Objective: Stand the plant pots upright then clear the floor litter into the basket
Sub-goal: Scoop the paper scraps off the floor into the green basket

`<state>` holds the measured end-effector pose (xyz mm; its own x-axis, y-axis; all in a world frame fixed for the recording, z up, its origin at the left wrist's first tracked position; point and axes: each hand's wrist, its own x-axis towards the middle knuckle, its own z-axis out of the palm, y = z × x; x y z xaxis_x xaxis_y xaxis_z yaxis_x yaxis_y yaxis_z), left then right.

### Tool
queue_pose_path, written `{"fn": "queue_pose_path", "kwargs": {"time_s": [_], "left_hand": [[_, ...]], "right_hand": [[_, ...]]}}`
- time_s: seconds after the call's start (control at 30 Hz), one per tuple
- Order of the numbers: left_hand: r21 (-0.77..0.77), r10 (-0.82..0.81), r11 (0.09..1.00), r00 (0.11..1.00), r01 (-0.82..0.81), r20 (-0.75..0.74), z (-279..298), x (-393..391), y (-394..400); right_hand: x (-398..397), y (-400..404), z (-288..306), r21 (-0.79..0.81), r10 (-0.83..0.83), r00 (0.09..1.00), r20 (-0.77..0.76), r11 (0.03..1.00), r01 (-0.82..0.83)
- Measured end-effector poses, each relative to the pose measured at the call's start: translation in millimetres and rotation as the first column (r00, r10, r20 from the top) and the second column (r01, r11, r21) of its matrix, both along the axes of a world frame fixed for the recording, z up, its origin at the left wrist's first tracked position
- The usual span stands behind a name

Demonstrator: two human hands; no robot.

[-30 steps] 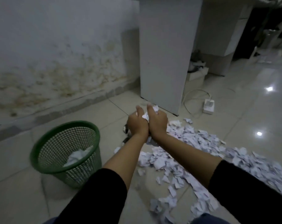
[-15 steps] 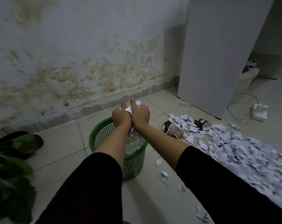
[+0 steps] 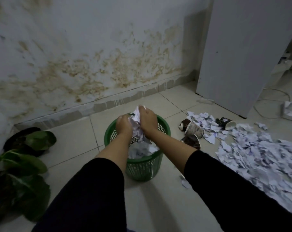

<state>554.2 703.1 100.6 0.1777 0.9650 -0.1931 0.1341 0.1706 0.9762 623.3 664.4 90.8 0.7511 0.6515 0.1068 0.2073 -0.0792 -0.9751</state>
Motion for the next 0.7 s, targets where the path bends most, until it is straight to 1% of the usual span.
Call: {"fn": "queue_pose_path", "kwargs": {"time_s": [0.07,0.1,0.17,0.23,0.33,0.4,0.47,0.6,0.7], "left_hand": [[-0.024,-0.005,1.0,1.0,0.006,0.027,-2.1,0.8,0.9],[-0.052,0.013,0.999,0.998,-0.009,0.067,-3.5,1.5,2.0],[-0.163,0.047,0.986,0.987,-0.021,0.156,-14.4,5.1,8.0],[-0.225,0.061,0.974,0.982,-0.02,0.178,-24.8,7.9,14.2],[-0.175,0.041,0.984,0.99,-0.016,0.135,-25.8,8.0,13.1],[-0.14,0.018,0.99,0.996,-0.006,0.084,-24.5,6.4,10.8],[-0.095,0.014,0.995,0.999,-0.011,0.036,-23.1,5.7,9.2],[-0.017,0.121,0.993,0.992,-0.121,0.027,-19.2,3.8,2.7],[0.037,0.142,0.989,0.988,-0.144,0.058,-20.0,2.9,1.4]], "right_hand": [[4.8,-2.8,-6.7,-0.001,0.034,0.999,-0.013,0.999,-0.034],[6.6,-4.1,-8.3,0.003,0.063,0.998,-0.031,0.998,-0.062],[7.7,-7.9,-8.3,0.022,0.12,0.99,-0.069,0.993,-0.118],[10.2,-10.6,-6.5,0.027,0.152,0.985,-0.076,0.988,-0.15],[13.6,-13.5,-4.2,-0.026,0.139,0.98,-0.144,0.989,-0.145],[17.6,-11.1,-7.9,-0.126,0.158,0.982,-0.098,0.977,-0.17],[19.9,-9.5,-11.1,-0.155,0.179,0.983,-0.038,0.971,-0.182],[23.6,-9.2,-17.2,-0.048,0.21,0.977,-0.036,0.976,-0.212],[27.9,-14.3,-14.6,0.034,0.155,0.987,-0.047,0.987,-0.154]]}}
